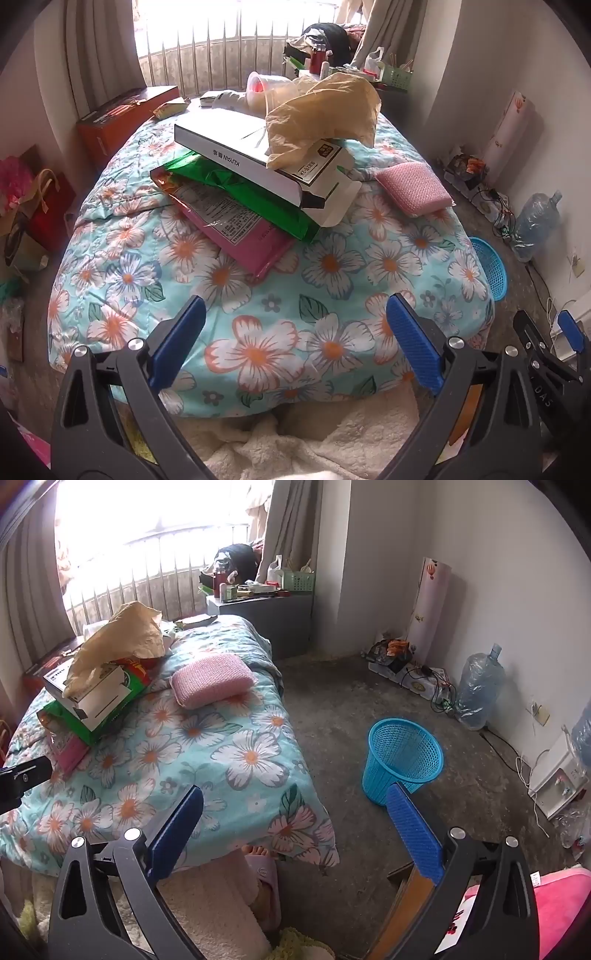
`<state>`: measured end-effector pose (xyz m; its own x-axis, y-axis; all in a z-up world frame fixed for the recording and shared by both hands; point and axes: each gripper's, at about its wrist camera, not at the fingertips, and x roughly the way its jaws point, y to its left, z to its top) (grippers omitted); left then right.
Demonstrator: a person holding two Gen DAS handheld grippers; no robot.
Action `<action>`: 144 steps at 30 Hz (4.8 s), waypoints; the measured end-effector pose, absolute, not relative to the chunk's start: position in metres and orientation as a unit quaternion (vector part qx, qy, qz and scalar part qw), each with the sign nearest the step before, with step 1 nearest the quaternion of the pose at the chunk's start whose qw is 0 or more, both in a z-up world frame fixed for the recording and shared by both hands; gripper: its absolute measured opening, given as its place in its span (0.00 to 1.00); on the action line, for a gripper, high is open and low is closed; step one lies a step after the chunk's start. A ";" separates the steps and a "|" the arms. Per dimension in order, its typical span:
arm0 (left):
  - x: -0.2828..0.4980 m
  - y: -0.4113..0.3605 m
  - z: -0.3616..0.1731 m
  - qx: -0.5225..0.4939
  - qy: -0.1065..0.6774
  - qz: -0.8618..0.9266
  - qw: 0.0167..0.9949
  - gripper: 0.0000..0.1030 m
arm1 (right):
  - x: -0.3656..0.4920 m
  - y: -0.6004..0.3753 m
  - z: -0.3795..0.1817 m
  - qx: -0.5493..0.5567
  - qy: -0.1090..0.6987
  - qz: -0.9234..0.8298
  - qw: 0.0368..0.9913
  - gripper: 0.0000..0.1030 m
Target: Collect trash
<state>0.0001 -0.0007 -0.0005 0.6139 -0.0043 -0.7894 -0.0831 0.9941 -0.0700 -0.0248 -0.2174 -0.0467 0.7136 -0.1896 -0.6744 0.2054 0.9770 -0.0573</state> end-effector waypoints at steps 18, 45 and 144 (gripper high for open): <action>-0.003 0.007 -0.002 -0.057 0.438 0.022 0.897 0.91 | -0.025 -0.216 -0.044 0.012 0.356 -0.107 0.928 0.94; -0.003 0.007 -0.003 -0.055 0.439 0.023 0.896 0.91 | -0.027 -0.217 -0.040 0.014 0.355 -0.106 0.929 0.94; 0.199 0.028 0.011 0.055 0.402 -0.152 0.901 0.23 | 0.205 -0.243 -0.114 0.372 0.454 0.041 0.809 0.57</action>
<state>0.1994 0.0285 0.0111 0.6305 -0.2300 -0.7414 0.3177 0.9479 -0.0239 0.2054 -0.2432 -0.1136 0.5851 0.4039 -0.7032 0.2705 0.7203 0.6388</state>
